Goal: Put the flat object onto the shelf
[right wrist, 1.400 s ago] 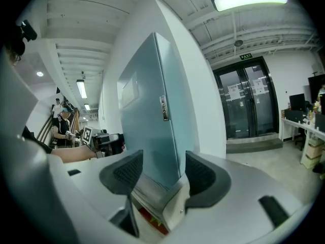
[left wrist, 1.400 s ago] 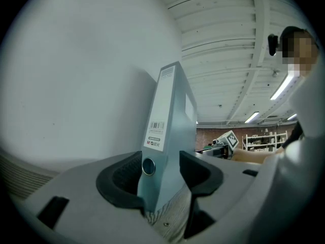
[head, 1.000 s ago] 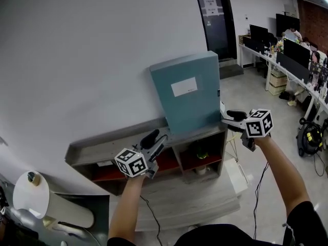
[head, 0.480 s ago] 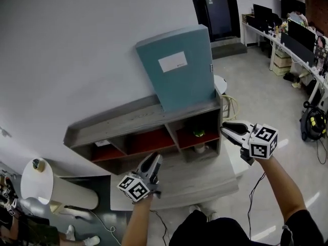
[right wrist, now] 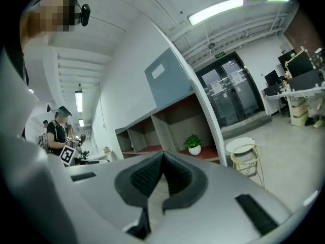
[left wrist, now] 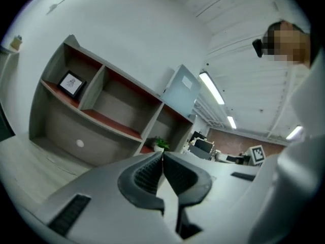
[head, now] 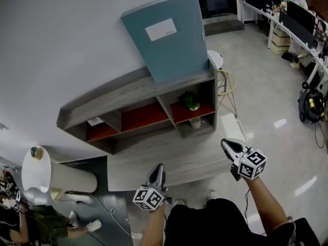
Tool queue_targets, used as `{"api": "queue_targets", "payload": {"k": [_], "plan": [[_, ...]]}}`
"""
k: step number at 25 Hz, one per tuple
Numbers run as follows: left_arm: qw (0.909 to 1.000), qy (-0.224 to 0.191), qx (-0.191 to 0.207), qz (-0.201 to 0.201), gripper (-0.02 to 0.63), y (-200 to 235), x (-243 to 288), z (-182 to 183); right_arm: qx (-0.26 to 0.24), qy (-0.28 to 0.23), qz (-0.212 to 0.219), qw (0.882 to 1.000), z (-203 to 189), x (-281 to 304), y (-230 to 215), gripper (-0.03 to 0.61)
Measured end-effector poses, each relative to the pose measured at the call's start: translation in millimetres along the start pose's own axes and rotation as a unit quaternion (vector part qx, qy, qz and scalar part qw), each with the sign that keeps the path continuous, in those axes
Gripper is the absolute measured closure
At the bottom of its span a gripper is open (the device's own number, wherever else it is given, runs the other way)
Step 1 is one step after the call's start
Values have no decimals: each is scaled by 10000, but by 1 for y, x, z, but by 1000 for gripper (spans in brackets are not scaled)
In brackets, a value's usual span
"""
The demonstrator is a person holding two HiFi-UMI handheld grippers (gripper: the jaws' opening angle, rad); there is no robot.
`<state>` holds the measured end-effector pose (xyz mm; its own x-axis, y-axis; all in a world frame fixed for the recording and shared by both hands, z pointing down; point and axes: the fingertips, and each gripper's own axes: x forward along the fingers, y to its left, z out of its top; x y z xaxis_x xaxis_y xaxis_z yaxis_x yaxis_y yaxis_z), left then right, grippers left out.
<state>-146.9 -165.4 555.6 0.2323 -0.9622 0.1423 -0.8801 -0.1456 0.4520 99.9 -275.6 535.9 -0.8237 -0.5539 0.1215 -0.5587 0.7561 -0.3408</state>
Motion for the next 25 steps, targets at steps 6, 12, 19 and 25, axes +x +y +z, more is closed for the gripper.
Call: {"api": "queue_targets", "payload": {"k": [6,12,19,25], "plan": [[9943,24,1032,256,598,-12,-20,-5,-391,43,-765,9963,-22,-19,33,578],[9891,-127,1392,454,598,5,-46,8,-597,-73,-1283,9899,-26,-20,60,578],[9909,-133,1308,291,598,19,-54,21,-498,-119,-1478,9877,-27,-11,89,578],[9908,-114,1335,206,598,21,-53,43,-598,-115,-1685,9838,-29,-13,91,578]]}}
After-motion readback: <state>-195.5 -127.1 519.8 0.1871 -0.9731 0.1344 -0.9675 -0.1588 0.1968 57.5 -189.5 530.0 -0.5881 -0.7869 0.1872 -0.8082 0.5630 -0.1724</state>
